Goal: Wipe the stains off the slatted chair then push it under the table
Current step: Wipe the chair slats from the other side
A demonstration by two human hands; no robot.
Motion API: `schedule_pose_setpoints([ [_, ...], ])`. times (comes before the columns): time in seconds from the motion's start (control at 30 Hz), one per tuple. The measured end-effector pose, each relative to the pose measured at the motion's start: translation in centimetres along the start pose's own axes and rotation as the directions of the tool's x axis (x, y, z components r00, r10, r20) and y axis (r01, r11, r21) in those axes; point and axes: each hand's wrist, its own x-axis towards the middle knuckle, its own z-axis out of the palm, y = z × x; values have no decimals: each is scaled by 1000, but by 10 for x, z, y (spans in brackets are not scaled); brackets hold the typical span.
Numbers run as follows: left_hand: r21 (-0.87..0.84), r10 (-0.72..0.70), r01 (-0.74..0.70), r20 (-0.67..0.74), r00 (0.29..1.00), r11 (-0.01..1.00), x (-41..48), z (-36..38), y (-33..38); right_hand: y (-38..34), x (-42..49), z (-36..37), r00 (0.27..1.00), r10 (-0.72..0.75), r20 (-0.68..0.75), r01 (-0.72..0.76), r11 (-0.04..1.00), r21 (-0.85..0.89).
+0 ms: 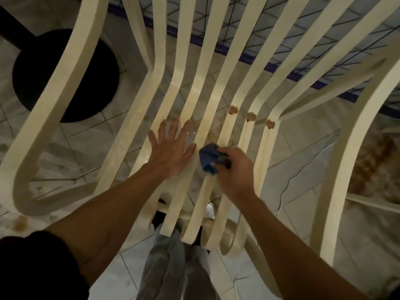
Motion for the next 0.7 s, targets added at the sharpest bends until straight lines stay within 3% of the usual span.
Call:
schedule_pose_setpoints([
  [0.2, 165, -67, 33, 205, 977, 986, 14, 14, 13, 4, 91, -30, 995, -80, -59, 74, 993, -90],
  [0.4, 188, -78, 26, 274, 958, 982, 19, 13, 12, 7, 158, -39, 973, -204, -111, 157, 931, -330],
  [0.57, 195, -74, 17, 289, 954, 981, 21, 13, 11, 3, 183, -34, 955, -294, -22, 238, 813, -531],
  [0.7, 217, -76, 12, 291, 954, 976, 22, 11, 12, 1, 180, -22, 967, -252, 44, 227, 763, -606],
])
